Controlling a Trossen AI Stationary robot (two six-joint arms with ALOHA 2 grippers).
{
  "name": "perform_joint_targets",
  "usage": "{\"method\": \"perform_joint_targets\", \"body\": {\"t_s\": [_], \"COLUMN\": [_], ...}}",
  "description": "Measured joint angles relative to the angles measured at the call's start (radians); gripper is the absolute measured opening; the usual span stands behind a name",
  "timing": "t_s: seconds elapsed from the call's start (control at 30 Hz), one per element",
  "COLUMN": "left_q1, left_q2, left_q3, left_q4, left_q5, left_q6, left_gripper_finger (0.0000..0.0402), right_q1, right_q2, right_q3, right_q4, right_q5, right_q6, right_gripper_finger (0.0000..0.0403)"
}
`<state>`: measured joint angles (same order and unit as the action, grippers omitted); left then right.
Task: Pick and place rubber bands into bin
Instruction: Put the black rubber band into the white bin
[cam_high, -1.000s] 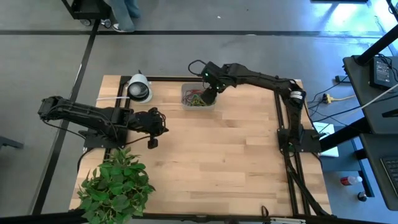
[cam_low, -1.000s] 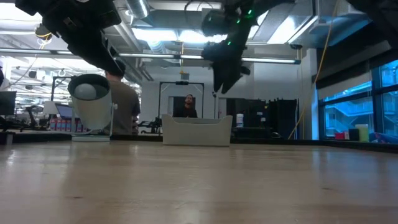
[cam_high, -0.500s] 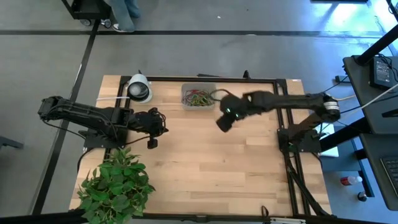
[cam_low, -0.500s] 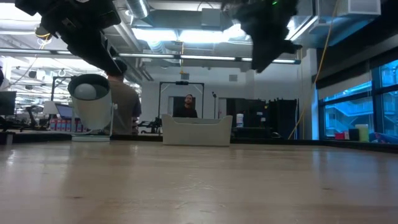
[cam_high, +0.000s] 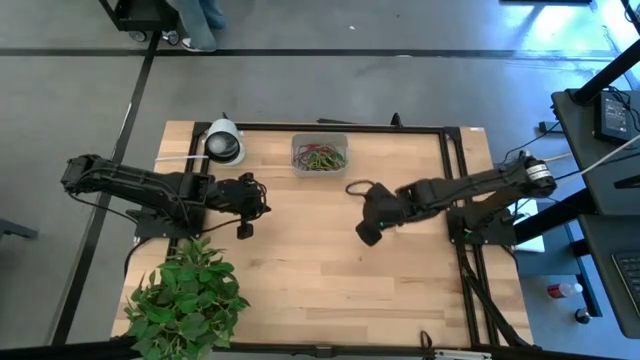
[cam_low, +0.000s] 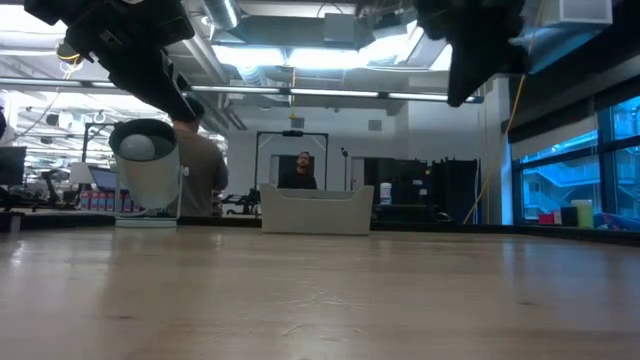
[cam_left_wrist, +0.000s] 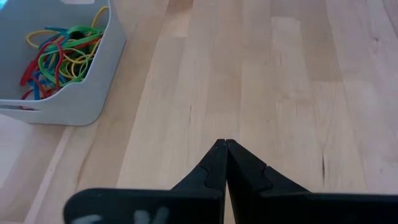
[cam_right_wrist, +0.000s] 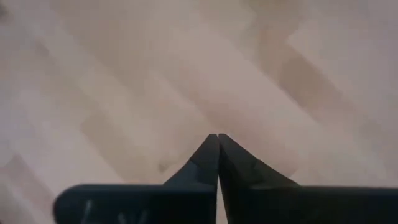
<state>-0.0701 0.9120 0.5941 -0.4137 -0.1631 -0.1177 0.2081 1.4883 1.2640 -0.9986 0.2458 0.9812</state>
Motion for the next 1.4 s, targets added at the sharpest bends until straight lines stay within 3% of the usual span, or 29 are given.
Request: {"method": "perform_joint_targets", "body": {"t_s": [0.2, 0.37, 0.6, 0.8, 1.07, 1.23, 1.4], "left_q1": [0.000, 0.000, 0.000, 0.000, 0.000, 0.000, 0.000], "left_q2": [0.000, 0.000, 0.000, 0.000, 0.000, 0.000, 0.000], "left_q3": [0.000, 0.000, 0.000, 0.000, 0.000, 0.000, 0.000], "left_q4": [0.000, 0.000, 0.000, -0.001, -0.001, -0.002, -0.002], "left_q5": [0.000, 0.000, 0.000, 0.002, 0.004, 0.004, 0.005], "left_q6": [0.001, 0.034, 0.035, 0.026, 0.027, 0.026, 0.027], "left_gripper_finger": [0.0001, 0.0001, 0.0001, 0.0001, 0.0001, 0.0001, 0.0001], "right_q1": [0.105, 0.131, 0.200, 0.365, 0.571, 0.687, 0.727], "right_q2": [0.000, 0.000, 0.019, 0.120, 0.266, 0.324, 0.389], "right_q3": [0.000, 0.000, 0.001, 0.034, 0.100, 0.100, 0.100], "right_q4": [0.002, 0.021, 0.081, 0.040, -0.020, 0.049, 0.075], "right_q5": [-0.002, -0.003, -0.053, -0.104, -0.359, -0.420, -0.476], "right_q6": [0.040, -0.027, 0.017, 0.273, 0.918, 1.178, 1.217], "right_gripper_finger": [0.0029, 0.0044, 0.0006, 0.0002, 0.0009, 0.0058, 0.0126]}}
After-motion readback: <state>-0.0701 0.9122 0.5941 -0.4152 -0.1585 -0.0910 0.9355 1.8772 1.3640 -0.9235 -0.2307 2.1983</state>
